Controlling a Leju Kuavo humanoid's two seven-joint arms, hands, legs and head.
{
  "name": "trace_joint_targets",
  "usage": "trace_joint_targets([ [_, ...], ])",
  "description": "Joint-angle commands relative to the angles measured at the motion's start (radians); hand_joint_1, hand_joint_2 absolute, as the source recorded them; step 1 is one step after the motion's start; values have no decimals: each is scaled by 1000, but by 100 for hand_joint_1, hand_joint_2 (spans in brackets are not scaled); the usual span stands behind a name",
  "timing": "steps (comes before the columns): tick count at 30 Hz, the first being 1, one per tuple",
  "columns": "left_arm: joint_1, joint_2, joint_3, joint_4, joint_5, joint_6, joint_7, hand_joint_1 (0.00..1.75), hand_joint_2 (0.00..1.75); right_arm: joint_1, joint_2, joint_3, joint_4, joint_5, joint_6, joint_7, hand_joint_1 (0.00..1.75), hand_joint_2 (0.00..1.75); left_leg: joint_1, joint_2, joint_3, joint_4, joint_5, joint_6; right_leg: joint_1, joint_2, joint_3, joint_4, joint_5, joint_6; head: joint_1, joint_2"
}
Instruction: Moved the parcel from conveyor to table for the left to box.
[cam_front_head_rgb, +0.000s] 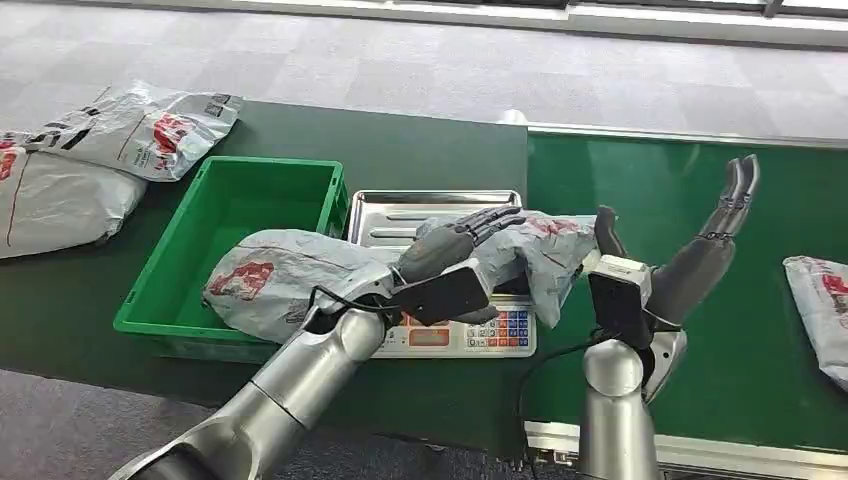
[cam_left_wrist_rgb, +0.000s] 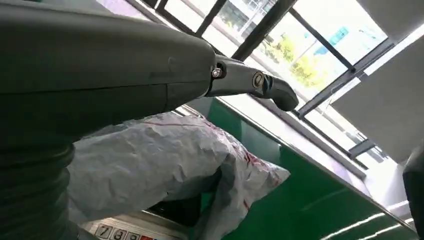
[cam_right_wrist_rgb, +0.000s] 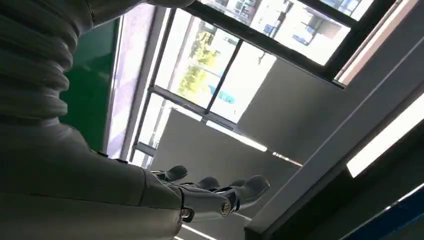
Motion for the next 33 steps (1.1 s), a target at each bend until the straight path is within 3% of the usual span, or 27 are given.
trace_joint_targets([
  [1, -93, 18, -72, 157, -64, 60, 75, 0, 175, -27, 39, -65, 50, -3, 2, 7, 0, 175, 0, 0, 0, 0, 0, 1, 1, 3, 0, 0, 1, -2, 0, 0],
  [8, -202, 12, -43, 274, 2, -8, 92, 0, 175, -39, 39, -71, 94, -42, 2, -14, 0, 175, 1, 0, 0, 1, 0, 1, 1, 3, -1, 1, 0, -2, 0, 0],
  [33, -175, 12, -309, 347, 146, -58, 153, 0, 175, -49, 39, -87, 101, -25, 2, 27, 0, 175, 0, 0, 1, 0, 0, 1, 1, 2, 0, 0, 0, -2, 0, 0],
])
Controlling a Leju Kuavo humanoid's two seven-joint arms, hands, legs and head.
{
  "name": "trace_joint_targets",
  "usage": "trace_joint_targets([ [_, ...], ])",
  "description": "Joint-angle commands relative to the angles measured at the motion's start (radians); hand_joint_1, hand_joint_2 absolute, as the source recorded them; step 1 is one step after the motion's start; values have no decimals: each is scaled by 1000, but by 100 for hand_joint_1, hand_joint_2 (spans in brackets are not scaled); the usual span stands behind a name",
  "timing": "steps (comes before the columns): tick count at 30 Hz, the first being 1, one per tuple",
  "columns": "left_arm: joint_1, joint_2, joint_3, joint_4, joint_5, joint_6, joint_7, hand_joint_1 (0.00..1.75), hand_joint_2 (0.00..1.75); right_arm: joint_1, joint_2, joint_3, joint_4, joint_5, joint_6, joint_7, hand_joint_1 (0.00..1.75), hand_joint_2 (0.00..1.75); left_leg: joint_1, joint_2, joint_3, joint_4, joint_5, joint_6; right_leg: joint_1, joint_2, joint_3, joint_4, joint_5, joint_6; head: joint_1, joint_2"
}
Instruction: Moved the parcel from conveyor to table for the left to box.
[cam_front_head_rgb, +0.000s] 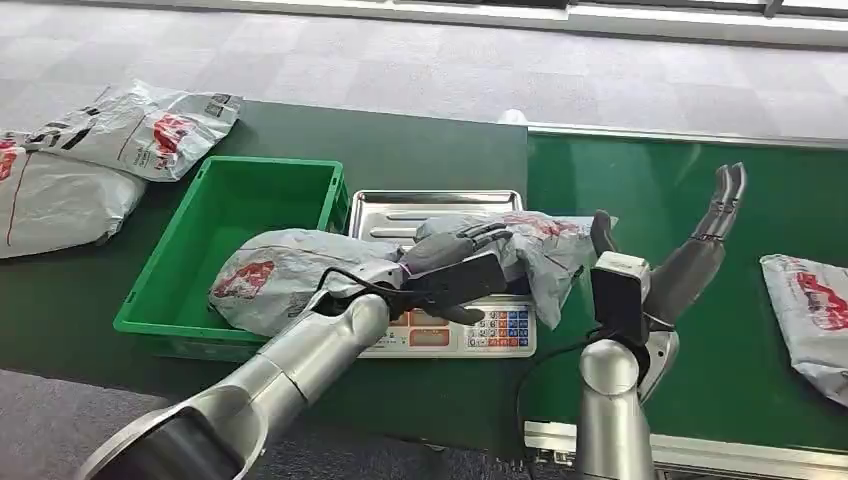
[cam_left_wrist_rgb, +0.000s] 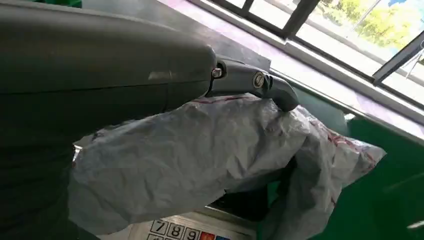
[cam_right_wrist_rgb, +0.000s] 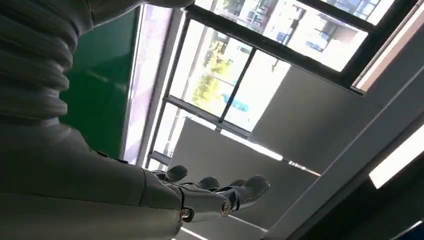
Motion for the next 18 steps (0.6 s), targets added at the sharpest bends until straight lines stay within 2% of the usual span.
trace_joint_targets([
  [1, -31, 17, -168, 98, 33, 6, 25, 0, 175, -45, 39, -82, 54, 4, 2, 7, 0, 175, 0, 0, 1, -1, 0, 1, 0, 3, 0, 0, 1, -2, 0, 0],
  [7, -31, 17, -177, 102, 41, 14, 30, 0, 175, -46, 39, -83, 53, 2, 2, 8, 0, 175, 0, 1, 1, -1, 1, 2, 1, 6, -1, 0, 1, -4, 0, 0],
  [9, -31, 17, -177, 102, 41, 14, 30, 0, 175, -46, 39, -83, 53, 2, 2, 8, 0, 175, 0, 0, 0, 0, 0, 0, 1, 2, 0, 0, 0, -1, 0, 0],
  [18, -33, 17, -178, 107, 49, 20, 33, 0, 175, -47, 39, -83, 52, 4, 2, 10, 0, 175, 0, 1, 0, 0, 0, 1, 1, 2, 0, 0, 0, -1, 0, 0],
])
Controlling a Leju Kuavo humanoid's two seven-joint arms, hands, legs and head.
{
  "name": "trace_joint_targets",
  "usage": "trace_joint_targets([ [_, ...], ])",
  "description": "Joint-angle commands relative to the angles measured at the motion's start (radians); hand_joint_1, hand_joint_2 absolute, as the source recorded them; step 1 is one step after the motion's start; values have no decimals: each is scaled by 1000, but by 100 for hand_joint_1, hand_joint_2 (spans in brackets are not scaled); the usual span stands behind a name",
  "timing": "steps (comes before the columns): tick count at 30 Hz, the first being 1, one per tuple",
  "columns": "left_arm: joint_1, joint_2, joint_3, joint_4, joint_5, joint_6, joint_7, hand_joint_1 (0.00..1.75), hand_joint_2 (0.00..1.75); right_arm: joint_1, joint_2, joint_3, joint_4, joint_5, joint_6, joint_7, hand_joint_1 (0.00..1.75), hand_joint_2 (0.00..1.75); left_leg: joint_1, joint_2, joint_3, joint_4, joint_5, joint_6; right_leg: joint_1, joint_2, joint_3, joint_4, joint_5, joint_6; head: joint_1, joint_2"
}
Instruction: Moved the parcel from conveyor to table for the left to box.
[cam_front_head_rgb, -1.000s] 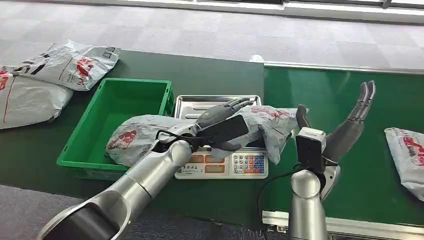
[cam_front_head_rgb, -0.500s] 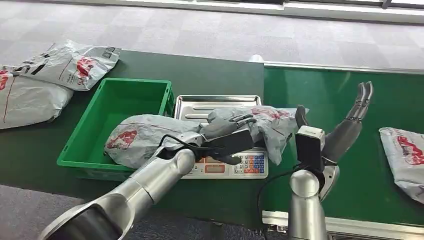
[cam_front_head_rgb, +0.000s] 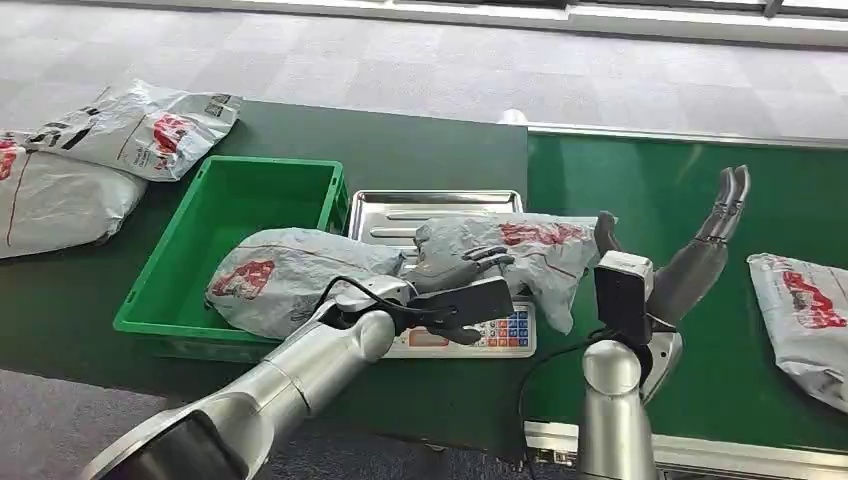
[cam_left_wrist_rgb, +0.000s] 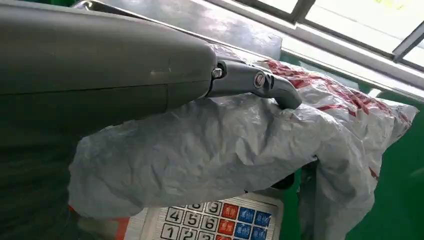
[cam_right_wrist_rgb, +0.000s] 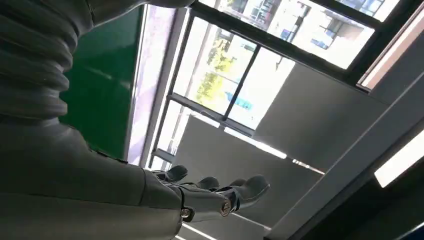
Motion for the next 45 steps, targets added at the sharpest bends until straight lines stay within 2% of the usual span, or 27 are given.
trace_joint_targets([
  [1, -32, 17, -66, 59, 18, 8, 11, 0, 175, -50, 39, -69, 51, 0, 2, 5, 0, 175, 0, 1, 0, 0, 0, 1, 1, 4, -1, 0, 1, -2, 0, 0],
  [4, -28, 17, -67, 78, 38, 37, 26, 0, 175, -59, 39, -76, 55, 1, 2, 4, 0, 175, 0, 2, 0, 0, 0, 1, 0, 5, -1, 1, 1, -3, 0, 0],
  [5, -28, 17, -65, 86, 47, 52, 25, 47, 175, -59, 39, -79, 55, 0, 2, 3, 0, 175, 0, 1, 0, 0, 0, 1, 1, 3, -1, 0, 1, -2, 0, 0],
  [6, -27, 17, -58, 93, 53, 75, 25, 175, 175, -58, 39, -79, 55, -1, 2, 1, 0, 175, 0, 1, 0, 0, 0, 1, 0, 3, -1, 0, 0, -1, 0, 0],
  [7, -27, 17, -46, 107, 64, 102, 23, 175, 175, -55, 39, -83, 53, -4, 2, -1, 0, 175, 0, 2, 1, -1, 1, 2, 1, 6, -1, 0, 1, -4, 0, 0],
  [10, -34, 17, -18, 145, 81, 137, 16, 175, 175, -51, 39, -90, 51, -13, 2, -9, 0, 175, 1, 1, 1, 0, 0, 1, 1, 4, 0, 0, 1, -2, 0, 0],
  [29, -46, 17, 29, 188, 80, 184, 21, 175, 175, -66, 39, -95, 77, -15, 2, -14, 0, 175, 0, 2, 0, 0, 0, 1, 2, 5, -1, 1, 1, -2, 0, 0],
  [31, -47, 19, 44, 188, 78, 222, 23, 175, 175, -63, 39, -96, 72, -13, 2, -11, 0, 175, 0, 3, 1, 0, 0, 1, 2, 6, 0, 1, 1, -3, 0, 0],
  [33, -55, 26, 65, 178, 63, 334, 27, 175, 175, -57, 39, -100, 61, -11, 2, -7, 0, 175, 0, 2, 0, 0, 0, 1, 2, 5, 0, 1, 1, -2, 0, 0],
  [42, -55, 26, 65, 178, 63, 334, 27, 175, 175, -57, 39, -100, 61, -11, 2, -7, 0, 175, 0, 2, 0, 0, 0, 1, 2, 5, -2, 1, 1, -2, 0, 0],
  [44, -97, 49, 123, 137, 48, 580, 36, 175, 175, -40, 39, -109, 33, -11, 2, -3, 0, 175, 0, 1, -1, 0, 0, 0, 2, 3, -1, 1, 0, -1, 0, 0],
  [45, -115, 59, 139, 122, 48, 628, 35, 175, 175, -34, 39, -110, 26, -13, 2, -3, 0, 175, 0, 1, -1, 1, 0, 1, 2, 4, -2, 2, 0, -2, 0, 0],
])
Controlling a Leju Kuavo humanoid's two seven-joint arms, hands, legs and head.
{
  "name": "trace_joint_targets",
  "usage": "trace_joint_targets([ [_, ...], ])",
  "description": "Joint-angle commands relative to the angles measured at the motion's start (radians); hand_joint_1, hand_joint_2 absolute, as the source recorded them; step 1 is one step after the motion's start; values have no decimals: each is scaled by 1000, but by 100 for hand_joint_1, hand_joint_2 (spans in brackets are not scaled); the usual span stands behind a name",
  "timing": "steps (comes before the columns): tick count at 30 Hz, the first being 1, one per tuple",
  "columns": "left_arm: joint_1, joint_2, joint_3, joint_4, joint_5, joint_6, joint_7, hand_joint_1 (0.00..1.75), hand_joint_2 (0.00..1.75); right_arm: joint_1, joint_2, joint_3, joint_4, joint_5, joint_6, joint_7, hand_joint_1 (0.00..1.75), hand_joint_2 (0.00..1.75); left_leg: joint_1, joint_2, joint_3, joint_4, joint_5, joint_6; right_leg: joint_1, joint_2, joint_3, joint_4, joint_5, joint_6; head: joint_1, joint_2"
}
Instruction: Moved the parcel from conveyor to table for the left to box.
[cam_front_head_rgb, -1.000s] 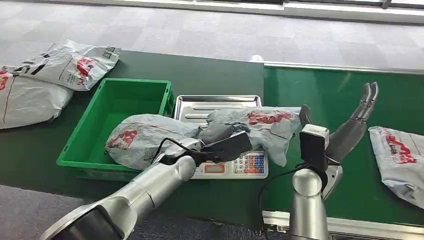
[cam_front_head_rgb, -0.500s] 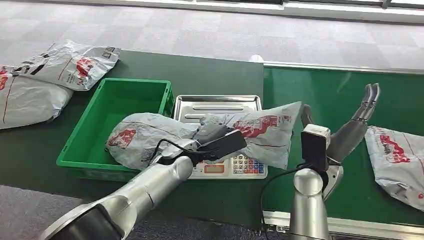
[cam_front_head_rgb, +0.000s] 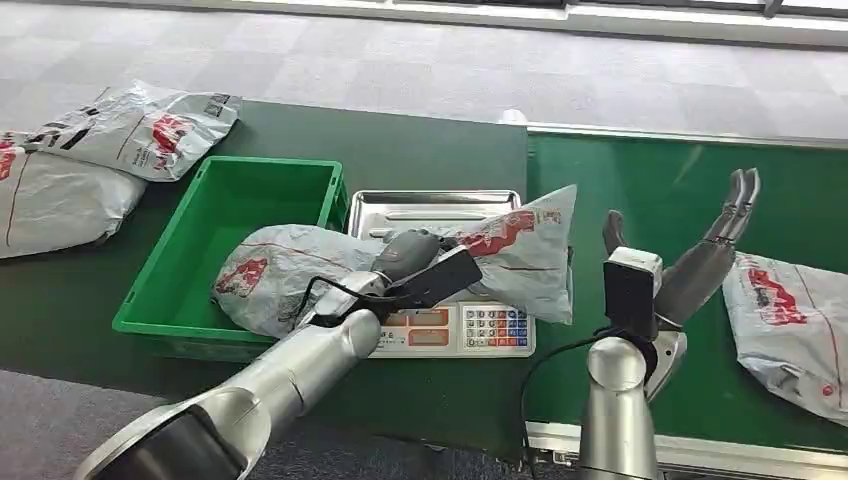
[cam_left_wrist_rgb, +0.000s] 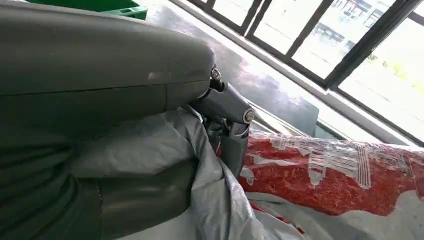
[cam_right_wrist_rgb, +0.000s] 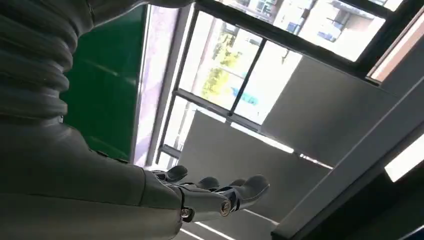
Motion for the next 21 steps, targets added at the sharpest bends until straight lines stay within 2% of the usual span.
trace_joint_targets([
  [1, -116, 99, 224, -130, -120, 302, 44, 175, 175, 4, 35, -66, -13, -12, 2, 0, 0, 175, 1, 1, -3, 2, 0, 0, 1, 3, -4, 3, 0, -2, 0, 0],
  [2, -119, 116, 327, -225, -225, 302, 73, 175, 175, 15, 35, -64, -21, -20, 2, -6, 0, 175, 1, 1, -3, 2, 0, 1, 1, 4, -4, 3, 0, -3, 0, 0],
  [3, -143, 130, 362, -251, -260, 302, 85, 175, 175, 20, 35, -61, -20, -20, 2, -12, 0, 175, 1, 1, -4, 2, 0, 0, 1, 4, -6, 4, 0, -3, 0, 0],
  [5, -195, 164, 408, -288, -301, 302, 111, 175, 175, 20, 35, -57, -13, -21, 2, -14, 0, 175, 1, 1, -4, 2, 1, 0, 1, 3, -6, 4, 0, -2, 0, 0],
  [7, -194, 174, 452, -337, -349, 302, 128, 175, 175, 16, 35, -56, -6, -20, 2, -18, 0, 175, 2, 3, -5, 5, 0, 0, 2, 7, -10, 9, 0, -5, 0, 0],
  [11, -183, 189, 553, -427, -399, 302, 122, 175, 175, 11, 35, -56, -7, -17, 2, -18, 0, 175, 1, 4, -2, 1, 1, -2, 0, 6, -8, 7, 1, -3, 0, 0],
  [18, -183, 189, 553, -427, -399, 302, 122, 175, 175, 11, 35, -56, -7, -17, 2, -18, 0, 175, 1, 2, -2, 1, 2, -1, 1, 5, -7, 7, 0, -4, 0, 0],
  [21, -169, 186, 628, -487, -427, 302, 116, 175, 175, 12, 35, -57, -5, -14, 2, -23, 0, 175, 1, 2, -3, 1, 2, -1, 1, 5, -8, 7, 0, -3, 0, 0],
])
